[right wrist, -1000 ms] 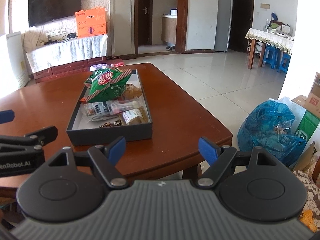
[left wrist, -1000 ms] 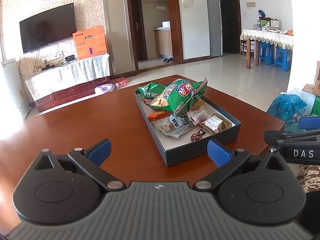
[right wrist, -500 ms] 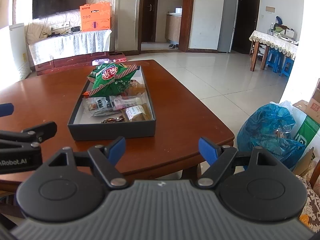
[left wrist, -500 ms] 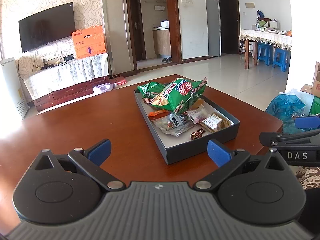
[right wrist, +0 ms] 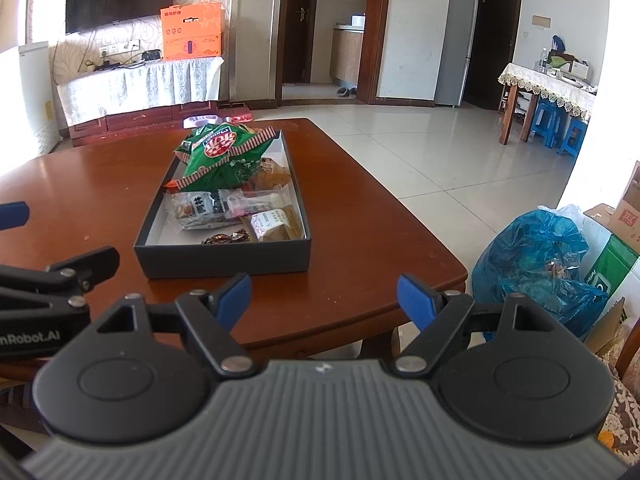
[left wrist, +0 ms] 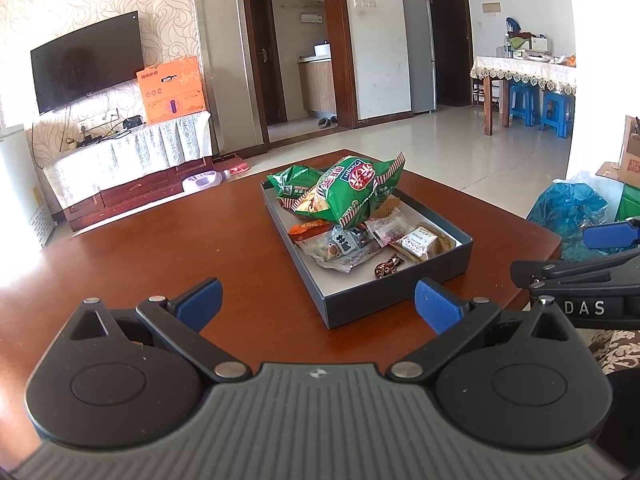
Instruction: Organize snacks
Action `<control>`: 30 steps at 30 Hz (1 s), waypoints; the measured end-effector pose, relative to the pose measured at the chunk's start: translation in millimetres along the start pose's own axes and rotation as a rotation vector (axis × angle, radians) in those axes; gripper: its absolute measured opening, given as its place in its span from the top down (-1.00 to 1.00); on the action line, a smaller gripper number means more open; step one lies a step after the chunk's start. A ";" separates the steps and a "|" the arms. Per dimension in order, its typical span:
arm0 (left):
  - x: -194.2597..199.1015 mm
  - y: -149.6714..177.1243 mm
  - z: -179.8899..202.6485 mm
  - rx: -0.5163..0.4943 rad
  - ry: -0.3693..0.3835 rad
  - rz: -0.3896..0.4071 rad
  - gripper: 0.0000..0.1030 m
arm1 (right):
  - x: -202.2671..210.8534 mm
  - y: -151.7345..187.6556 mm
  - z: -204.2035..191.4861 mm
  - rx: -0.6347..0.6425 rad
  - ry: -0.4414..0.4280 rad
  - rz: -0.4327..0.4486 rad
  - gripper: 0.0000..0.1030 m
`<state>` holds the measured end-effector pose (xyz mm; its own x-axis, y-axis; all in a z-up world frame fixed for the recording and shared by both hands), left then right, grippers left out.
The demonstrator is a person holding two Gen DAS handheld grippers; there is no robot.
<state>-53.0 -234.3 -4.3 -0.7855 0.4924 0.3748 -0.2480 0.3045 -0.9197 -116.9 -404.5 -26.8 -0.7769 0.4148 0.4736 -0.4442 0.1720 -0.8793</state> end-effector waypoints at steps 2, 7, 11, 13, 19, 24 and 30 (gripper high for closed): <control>-0.2 0.2 0.3 -0.001 -0.002 0.000 -1.00 | 0.0 0.0 -0.1 0.000 0.000 0.000 -0.59; -0.3 0.5 -0.1 -0.001 -0.004 -0.002 -1.00 | -0.2 0.1 -0.3 0.001 0.000 0.000 -0.59; -0.1 0.2 -0.9 0.003 -0.003 -0.003 -1.00 | -0.2 0.1 -0.4 0.001 -0.001 -0.001 -0.59; 0.1 0.3 -1.5 0.004 -0.002 -0.003 -1.00 | -0.3 0.2 -0.5 0.002 -0.001 -0.002 -0.59; 0.0 0.4 -1.5 0.004 -0.003 -0.004 -1.00 | 0.1 0.9 -0.9 0.002 -0.002 -0.002 -0.59; 1.0 0.6 -1.5 0.005 -0.003 -0.004 -1.00 | 0.0 0.8 -1.0 0.002 -0.002 -0.002 -0.59; 1.7 1.3 -0.6 0.000 -0.001 -0.005 -1.00 | 0.1 0.7 -1.0 0.002 -0.002 -0.002 -0.59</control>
<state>-54.3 -232.5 -4.8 -0.7847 0.4902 0.3795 -0.2522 0.3068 -0.9178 -116.9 -403.5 -27.5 -0.7767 0.4128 0.4758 -0.4471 0.1709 -0.8780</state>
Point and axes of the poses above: each gripper's, at about its wrist camera, not at the fingertips, and x roughly against the way its jaws point, z to its right, y to its underside, the point moved 4 cm from there along -x, roughly the way its jaws point, and after that the axes turned 6 degrees about z, right-handed, at the moved point
